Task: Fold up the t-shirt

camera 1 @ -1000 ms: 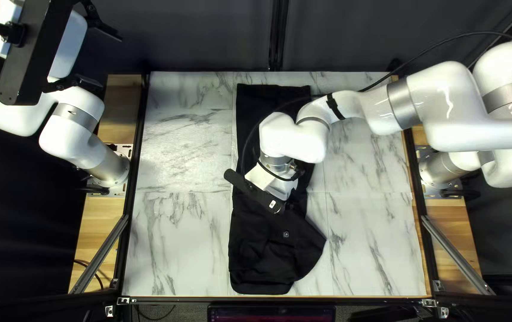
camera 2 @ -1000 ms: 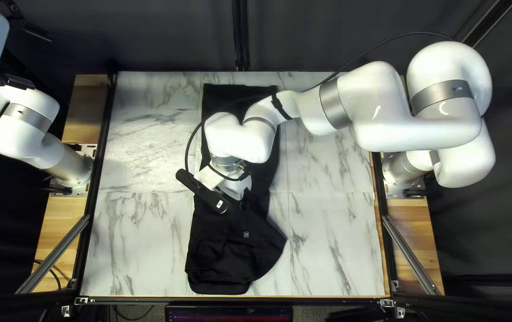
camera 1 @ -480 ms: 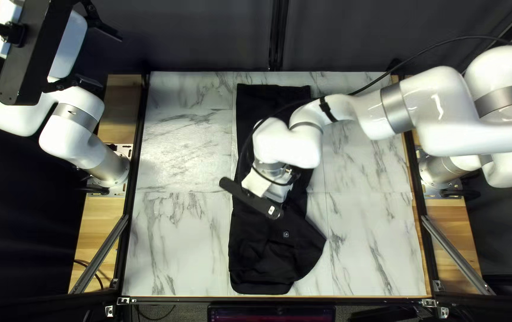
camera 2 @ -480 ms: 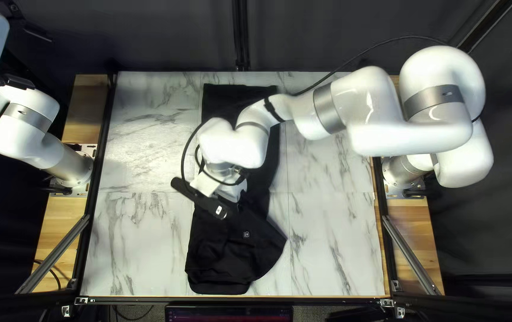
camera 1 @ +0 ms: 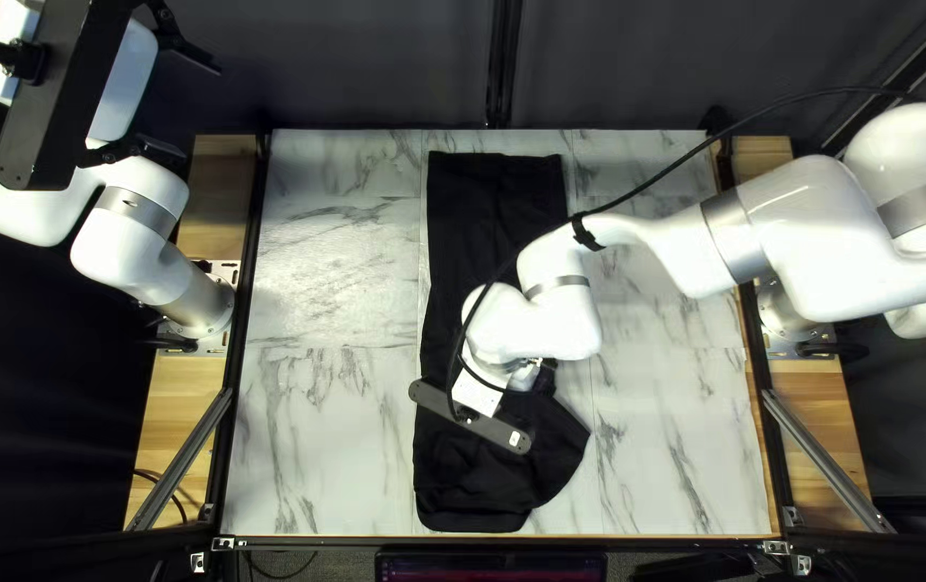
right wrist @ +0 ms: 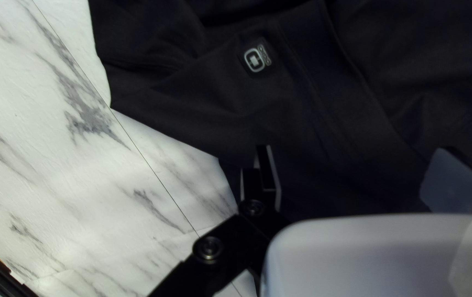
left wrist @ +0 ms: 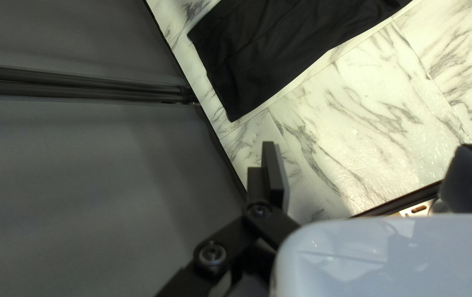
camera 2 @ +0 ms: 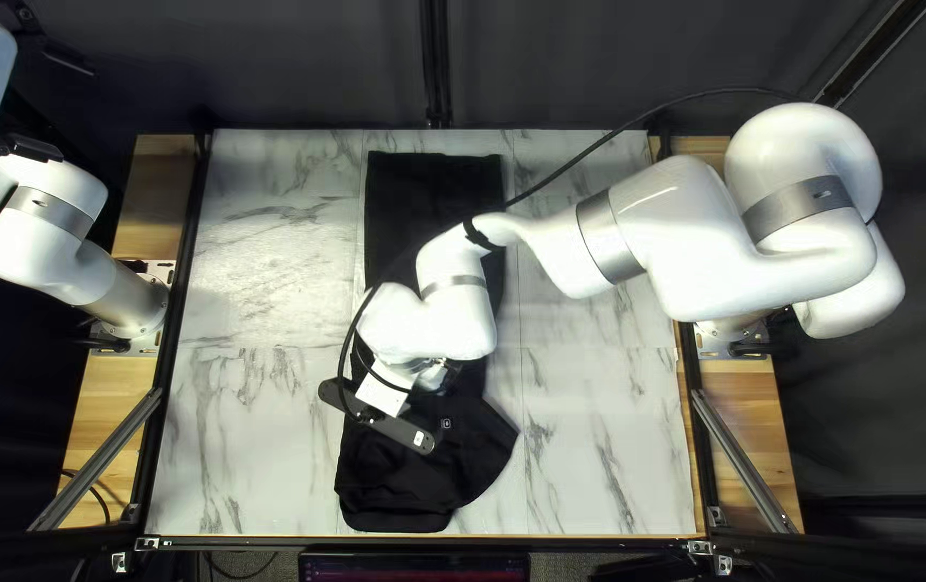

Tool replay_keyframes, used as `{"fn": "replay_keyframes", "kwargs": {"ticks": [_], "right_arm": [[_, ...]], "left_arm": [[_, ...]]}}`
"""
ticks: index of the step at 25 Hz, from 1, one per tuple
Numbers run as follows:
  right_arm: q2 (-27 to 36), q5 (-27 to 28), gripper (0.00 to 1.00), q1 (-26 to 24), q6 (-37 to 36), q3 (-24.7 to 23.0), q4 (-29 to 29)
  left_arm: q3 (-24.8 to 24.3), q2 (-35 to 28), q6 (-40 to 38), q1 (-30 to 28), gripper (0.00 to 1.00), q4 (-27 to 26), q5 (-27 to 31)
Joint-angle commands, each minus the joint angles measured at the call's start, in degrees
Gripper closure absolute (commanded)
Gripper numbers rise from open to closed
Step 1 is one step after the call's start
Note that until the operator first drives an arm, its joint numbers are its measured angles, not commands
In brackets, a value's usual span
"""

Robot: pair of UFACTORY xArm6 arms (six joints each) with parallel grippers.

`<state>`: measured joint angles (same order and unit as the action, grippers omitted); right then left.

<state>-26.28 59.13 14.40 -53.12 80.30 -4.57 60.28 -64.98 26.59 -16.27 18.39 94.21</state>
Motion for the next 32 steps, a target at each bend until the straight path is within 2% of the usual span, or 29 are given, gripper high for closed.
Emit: {"fn": "replay_keyframes", "kwargs": {"ticks": [1,2,7,11,22,25,28,32], "right_arm": [[0.2,5.5,0.00,-2.4,-2.8,0.8,1.9],[0.4,6.0,0.00,-2.7,-2.6,0.7,2.2],[9.5,8.2,0.00,-6.9,5.2,-9.3,7.3],[15.6,7.7,0.00,-8.9,9.7,-16.2,12.9],[15.8,7.5,0.00,-8.9,9.6,-16.7,13.3],[18.1,4.3,0.00,-14.2,2.4,-20.9,14.4],[18.9,-3.3,0.00,-20.6,-4.6,-26.4,20.4],[17.9,-9.0,0.00,-27.4,-12.0,-27.5,24.7]], "left_arm": [[0.0,0.0,0.0,0.0,0.00,0.0,0.0],[0.0,0.0,0.0,0.0,0.00,0.0,0.0],[0.0,0.0,0.0,0.0,0.00,0.0,0.0],[0.0,0.0,0.0,0.0,0.00,0.0,0.0],[0.0,0.0,0.0,0.0,0.00,0.0,0.0],[0.0,0.0,0.0,0.0,0.00,0.0,0.0],[0.0,0.0,0.0,0.0,0.00,0.0,0.0],[0.0,0.0,0.0,0.0,0.00,0.0,0.0]]}}
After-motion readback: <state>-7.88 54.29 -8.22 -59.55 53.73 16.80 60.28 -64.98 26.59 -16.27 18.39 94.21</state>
